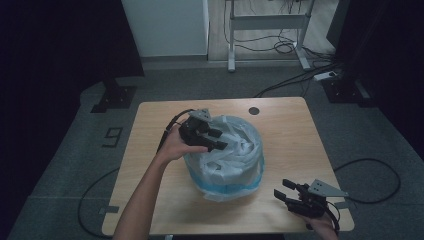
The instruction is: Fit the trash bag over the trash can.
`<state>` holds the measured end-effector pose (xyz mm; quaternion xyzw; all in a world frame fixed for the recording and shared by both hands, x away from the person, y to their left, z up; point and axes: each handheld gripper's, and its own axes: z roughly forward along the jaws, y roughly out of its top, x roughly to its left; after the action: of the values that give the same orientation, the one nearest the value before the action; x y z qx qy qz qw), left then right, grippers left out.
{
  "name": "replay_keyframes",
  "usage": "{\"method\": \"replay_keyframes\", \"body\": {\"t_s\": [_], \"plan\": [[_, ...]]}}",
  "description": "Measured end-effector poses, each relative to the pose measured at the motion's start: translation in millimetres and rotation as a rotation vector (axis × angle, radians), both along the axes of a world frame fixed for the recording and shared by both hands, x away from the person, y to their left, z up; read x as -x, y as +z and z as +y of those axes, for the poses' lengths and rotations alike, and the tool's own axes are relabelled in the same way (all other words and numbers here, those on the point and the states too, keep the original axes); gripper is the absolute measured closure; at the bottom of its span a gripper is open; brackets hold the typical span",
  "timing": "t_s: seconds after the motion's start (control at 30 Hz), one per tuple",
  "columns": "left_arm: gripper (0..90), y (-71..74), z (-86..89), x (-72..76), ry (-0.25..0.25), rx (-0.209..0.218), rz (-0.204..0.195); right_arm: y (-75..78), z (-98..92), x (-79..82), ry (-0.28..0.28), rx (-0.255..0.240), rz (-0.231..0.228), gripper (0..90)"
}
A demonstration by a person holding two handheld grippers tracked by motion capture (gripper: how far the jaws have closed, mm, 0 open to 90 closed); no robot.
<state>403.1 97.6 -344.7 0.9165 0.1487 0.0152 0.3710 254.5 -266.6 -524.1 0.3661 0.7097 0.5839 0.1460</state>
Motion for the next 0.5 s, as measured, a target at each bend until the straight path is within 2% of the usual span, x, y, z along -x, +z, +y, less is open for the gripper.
{"method": "replay_keyframes", "body": {"t_s": [0.07,0.13,0.27,0.3,0.33,0.5], "plan": [[49.3,-1.9,-7.6,-0.5,-0.017,-0.073,-0.003,-0.2,0.1,0.0,0.001,0.003,-0.001,39.8],[50.3,-4.1,-13.2,-1.8,-0.015,-0.119,-0.001,-0.3,0.0,-0.1,0.002,0.005,-0.001,39.8],[51.4,-9.7,-21.3,-3.6,-0.015,-0.171,0.001,-0.3,-0.4,0.0,0.001,0.005,0.000,39.8],[51.6,-9.7,-21.3,-3.6,-0.015,-0.171,0.001,-0.3,-0.4,0.0,0.001,0.005,0.000,39.8],[51.6,-13.2,-24.2,-3.9,-0.013,-0.195,0.003,-0.3,-0.7,0.2,0.002,0.008,0.000,39.8],[51.5,-19.1,-28.6,-3.9,-0.009,-0.232,0.006,-1.1,-0.3,0.3,0.003,0.016,0.000,39.8]]}}
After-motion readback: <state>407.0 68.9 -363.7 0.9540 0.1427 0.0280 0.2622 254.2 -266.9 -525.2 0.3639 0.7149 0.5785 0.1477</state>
